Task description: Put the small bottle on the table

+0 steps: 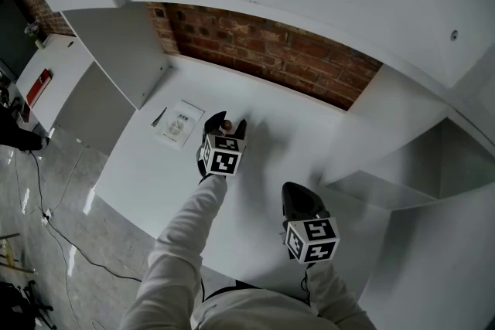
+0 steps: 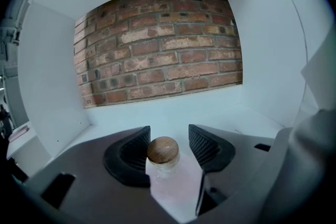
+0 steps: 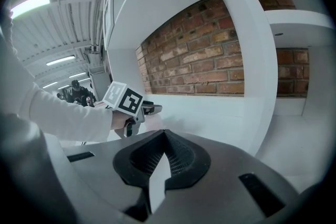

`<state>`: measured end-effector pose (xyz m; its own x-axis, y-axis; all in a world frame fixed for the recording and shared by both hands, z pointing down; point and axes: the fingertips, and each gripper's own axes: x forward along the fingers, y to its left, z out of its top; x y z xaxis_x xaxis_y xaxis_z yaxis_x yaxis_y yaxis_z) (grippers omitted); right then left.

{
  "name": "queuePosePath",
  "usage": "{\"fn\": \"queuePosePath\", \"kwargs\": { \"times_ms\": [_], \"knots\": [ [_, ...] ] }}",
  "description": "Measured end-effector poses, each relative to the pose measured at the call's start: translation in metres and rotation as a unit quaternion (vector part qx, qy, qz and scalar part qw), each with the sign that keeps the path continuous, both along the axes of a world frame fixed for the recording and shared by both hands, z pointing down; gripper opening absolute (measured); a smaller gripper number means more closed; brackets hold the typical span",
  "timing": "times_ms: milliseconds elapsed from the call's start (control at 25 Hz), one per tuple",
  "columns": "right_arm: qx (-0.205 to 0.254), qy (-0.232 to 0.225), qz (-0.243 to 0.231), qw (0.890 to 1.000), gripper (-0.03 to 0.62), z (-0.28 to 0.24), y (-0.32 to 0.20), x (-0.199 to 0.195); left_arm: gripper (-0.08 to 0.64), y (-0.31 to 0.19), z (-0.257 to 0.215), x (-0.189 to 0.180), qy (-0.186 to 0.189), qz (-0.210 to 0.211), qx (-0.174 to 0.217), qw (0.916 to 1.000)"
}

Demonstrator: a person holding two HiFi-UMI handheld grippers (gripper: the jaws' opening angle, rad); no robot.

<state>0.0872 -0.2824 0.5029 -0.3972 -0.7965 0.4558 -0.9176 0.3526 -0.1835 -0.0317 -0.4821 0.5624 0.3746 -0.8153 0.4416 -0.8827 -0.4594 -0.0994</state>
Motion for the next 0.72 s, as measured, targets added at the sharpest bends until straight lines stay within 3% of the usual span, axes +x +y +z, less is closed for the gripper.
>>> {"fn": "queuePosePath", "kwargs": {
  "times_ms": [400, 720],
  "knots": [
    [0.011, -0.004, -0.01, 1.0, 0.028, -0.007, 0.003, -0.008, 0.22, 0.027, -0.055, -0.021, 0.037, -0.024, 0.046, 0.998],
    [0.023, -0.007, -0.018, 1.0, 0.028, -0.017, 0.005, -0.017, 0.158, 0.062, -0.068, -0.049, 0.069, -0.052, 0.061, 0.9944]
  ]
}}
